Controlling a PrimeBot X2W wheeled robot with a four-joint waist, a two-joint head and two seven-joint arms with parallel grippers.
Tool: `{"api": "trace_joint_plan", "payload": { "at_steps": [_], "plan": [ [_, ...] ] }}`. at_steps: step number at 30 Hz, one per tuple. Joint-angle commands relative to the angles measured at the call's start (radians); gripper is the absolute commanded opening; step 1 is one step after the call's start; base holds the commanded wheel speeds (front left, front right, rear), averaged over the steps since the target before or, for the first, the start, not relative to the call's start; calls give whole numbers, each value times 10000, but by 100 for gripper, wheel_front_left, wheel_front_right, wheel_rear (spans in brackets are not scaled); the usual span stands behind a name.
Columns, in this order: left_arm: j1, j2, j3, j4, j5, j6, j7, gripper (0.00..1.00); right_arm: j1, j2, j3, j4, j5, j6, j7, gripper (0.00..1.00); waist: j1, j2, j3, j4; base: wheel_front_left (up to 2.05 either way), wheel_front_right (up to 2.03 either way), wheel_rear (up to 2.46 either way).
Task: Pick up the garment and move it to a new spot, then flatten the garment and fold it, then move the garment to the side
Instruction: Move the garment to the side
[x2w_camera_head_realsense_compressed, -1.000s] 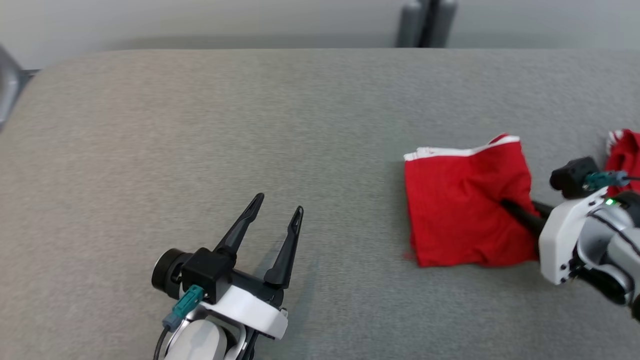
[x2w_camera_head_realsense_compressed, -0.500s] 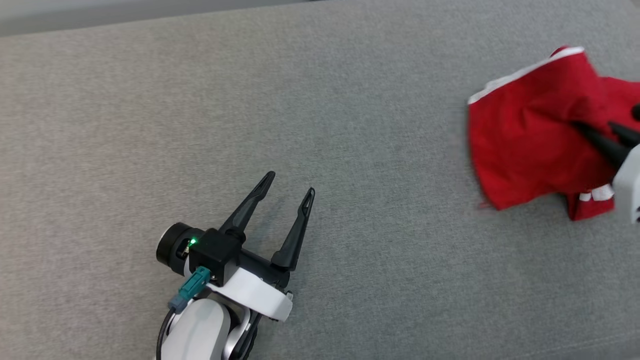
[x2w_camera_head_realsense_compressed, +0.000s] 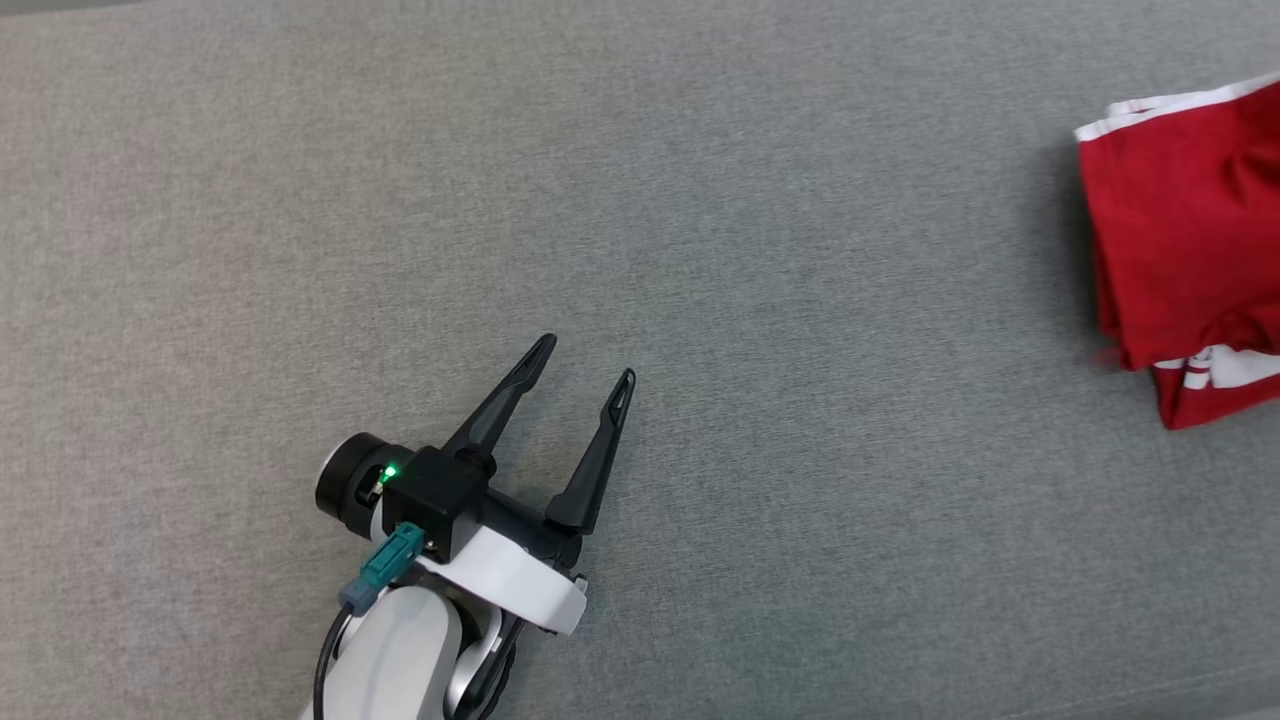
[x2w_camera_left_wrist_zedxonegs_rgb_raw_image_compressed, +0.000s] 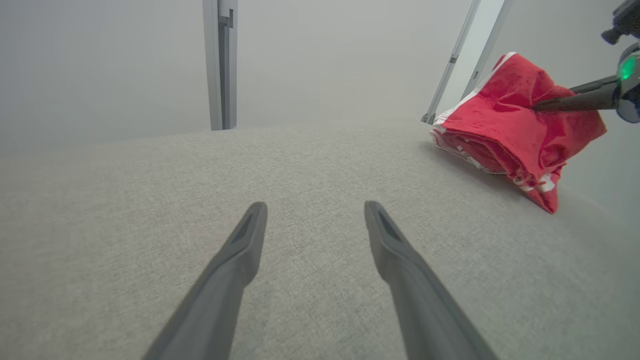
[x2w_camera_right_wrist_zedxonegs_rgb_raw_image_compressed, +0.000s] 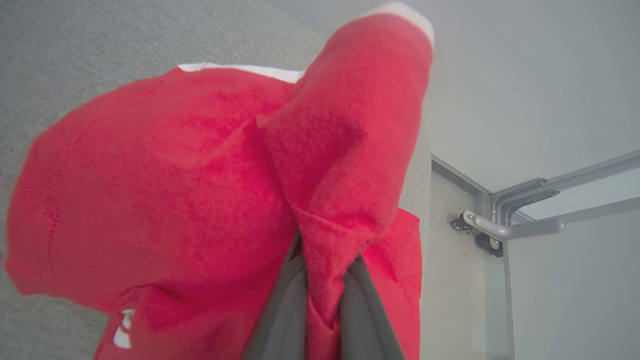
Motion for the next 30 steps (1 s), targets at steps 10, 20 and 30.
{"api": "trace_joint_plan", "payload": {
  "at_steps": [10, 20, 30],
  "plan": [
    [-480, 46, 15, -59, -195, -74, -42, 100, -303, -637, 274, 1498, -1323, -4, 618, 0, 0, 0, 699, 937, 0, 0, 0],
    [-605, 46, 89, -31, -239, -92, -43, 100, -253, -243, -386, 2910, -1567, -6, 1298, 100, 0, 0, 962, 1175, 0, 0, 0],
    [-387, 43, 104, 102, -378, -27, -42, 100, -687, 431, -1052, 3978, -2655, -6, 1288, 100, 0, 0, 235, 1032, 0, 0, 0]
  ]
}}
